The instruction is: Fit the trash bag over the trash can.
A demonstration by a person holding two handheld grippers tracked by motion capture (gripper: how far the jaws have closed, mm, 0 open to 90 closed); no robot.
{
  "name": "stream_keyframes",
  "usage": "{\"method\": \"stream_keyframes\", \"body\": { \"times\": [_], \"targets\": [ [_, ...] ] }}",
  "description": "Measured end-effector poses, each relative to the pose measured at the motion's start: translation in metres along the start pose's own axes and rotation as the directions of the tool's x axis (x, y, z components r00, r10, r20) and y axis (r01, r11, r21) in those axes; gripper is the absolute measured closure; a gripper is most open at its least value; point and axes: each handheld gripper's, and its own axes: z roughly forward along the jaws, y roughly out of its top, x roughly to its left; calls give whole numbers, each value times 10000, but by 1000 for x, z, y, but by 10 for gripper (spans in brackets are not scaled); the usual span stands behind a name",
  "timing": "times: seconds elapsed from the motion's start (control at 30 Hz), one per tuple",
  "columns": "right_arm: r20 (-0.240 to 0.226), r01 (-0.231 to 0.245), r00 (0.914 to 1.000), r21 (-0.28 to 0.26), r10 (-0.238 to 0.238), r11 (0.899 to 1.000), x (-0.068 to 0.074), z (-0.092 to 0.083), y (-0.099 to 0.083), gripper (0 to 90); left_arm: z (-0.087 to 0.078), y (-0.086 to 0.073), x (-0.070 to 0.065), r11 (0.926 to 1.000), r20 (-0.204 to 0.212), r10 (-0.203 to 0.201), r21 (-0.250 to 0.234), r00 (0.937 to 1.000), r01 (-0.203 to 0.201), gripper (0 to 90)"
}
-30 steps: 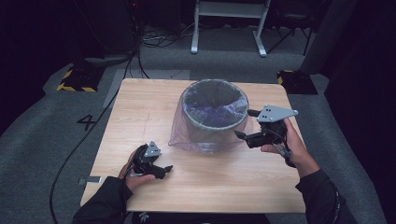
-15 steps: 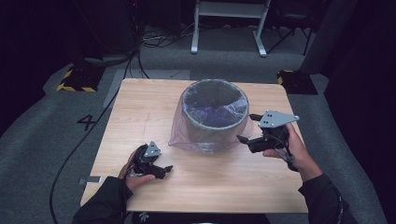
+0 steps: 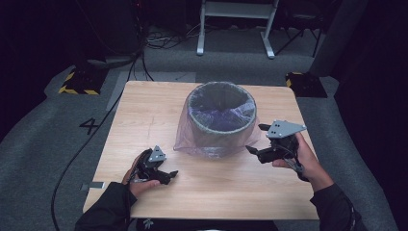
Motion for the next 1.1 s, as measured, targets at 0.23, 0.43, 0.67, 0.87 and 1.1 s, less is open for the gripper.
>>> {"method": "stream_keyframes", "body": {
  "times": [0.23,0.43,0.67,0.87,1.1],
  "targets": [
    [-14,-34,10000,314,34,9995,1,5,-10,159,0,0,0,10000,-2,-2,-2,10000,2,144],
    [-70,-35,10000,655,39,9978,3,11,-20,159,0,0,0,10000,-2,-1,-2,10000,1,144],
    [-112,-63,9999,942,74,9955,5,15,-31,159,0,0,0,10000,-2,-2,-3,10000,2,143],
    [-119,-130,9998,1223,146,9924,5,18,-41,160,0,0,0,10000,-2,0,0,10000,0,144],
    [-121,-219,9996,1483,239,9887,5,22,-54,160,0,0,0,10000,-1,1,-1,10000,-1,144]
  ]
}}
